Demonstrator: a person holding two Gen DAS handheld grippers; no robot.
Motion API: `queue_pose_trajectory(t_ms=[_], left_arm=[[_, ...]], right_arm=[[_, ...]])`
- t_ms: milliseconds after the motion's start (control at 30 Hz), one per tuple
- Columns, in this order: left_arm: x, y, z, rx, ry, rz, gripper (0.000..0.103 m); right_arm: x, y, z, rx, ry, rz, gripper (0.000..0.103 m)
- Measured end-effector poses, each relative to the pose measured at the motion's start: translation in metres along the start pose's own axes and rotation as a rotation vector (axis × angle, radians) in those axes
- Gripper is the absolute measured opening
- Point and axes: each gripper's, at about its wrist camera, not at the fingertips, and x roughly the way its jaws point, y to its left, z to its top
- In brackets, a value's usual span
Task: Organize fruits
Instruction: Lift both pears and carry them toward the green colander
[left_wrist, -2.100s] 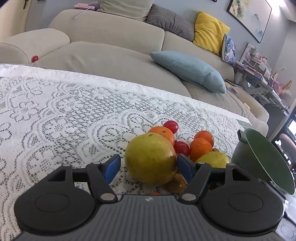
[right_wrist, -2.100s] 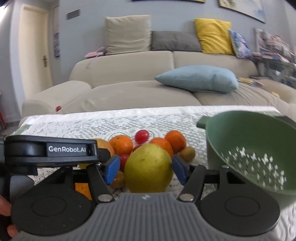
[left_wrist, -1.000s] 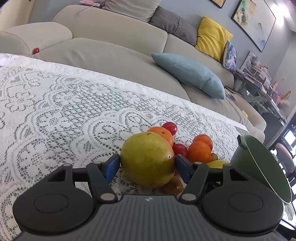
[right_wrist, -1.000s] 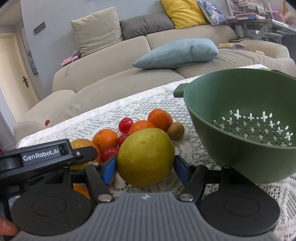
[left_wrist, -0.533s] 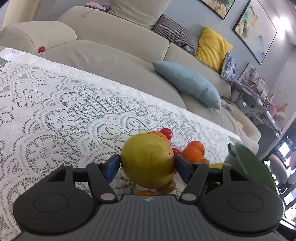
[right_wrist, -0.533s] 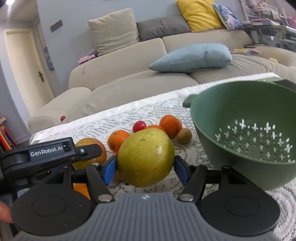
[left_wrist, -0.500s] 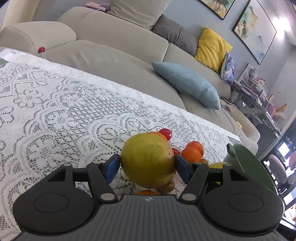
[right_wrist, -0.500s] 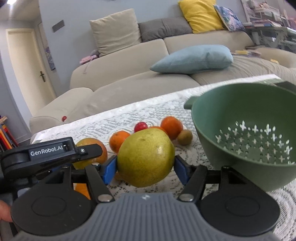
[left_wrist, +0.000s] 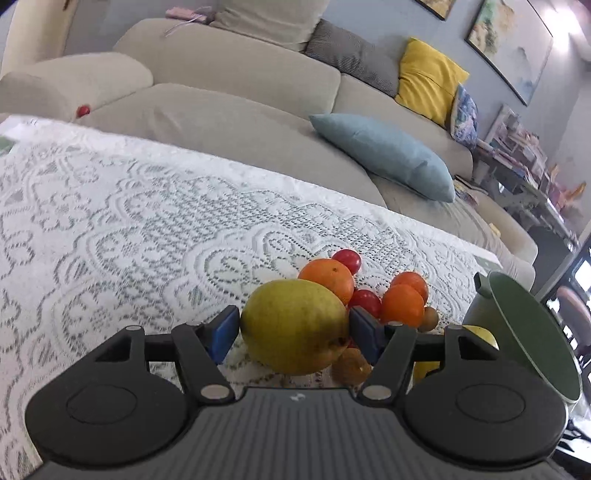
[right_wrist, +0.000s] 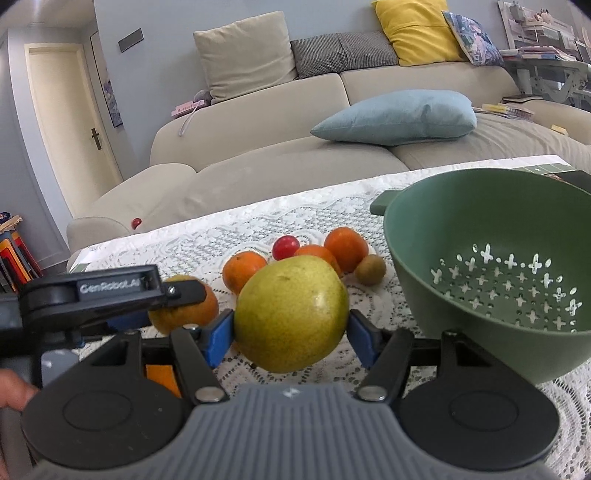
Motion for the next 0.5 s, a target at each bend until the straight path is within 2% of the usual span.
queue_pose_trajectory(t_ms=[67, 167, 233, 300, 500], left_arm=[[0.002, -0.003, -0.001, 0.024, 0.005, 0.007, 0.079], [0.013, -0.005, -0.004, 0.038, 0.059, -0.015, 0.084], [0.016, -0.007, -0.007, 0.054, 0.056, -0.019, 0.085], [0.016, -0.011, -0.009, 0.08, 0.044, -0.016, 0.08], [0.012, -0.011, -0.011, 0.086, 0.029, -0.02, 0.079]], right_arm=[[0.001, 0.0, 0.0, 0.003, 0.006, -0.002, 0.063], [0.003, -0.003, -0.001, 0.017, 0.02, -0.004, 0.063], [0.004, -0.003, -0.002, 0.022, 0.025, -0.006, 0.063], [0.004, -0.004, -0.002, 0.023, 0.028, -0.006, 0.063], [0.004, -0.005, -0.002, 0.024, 0.035, -0.008, 0.063]])
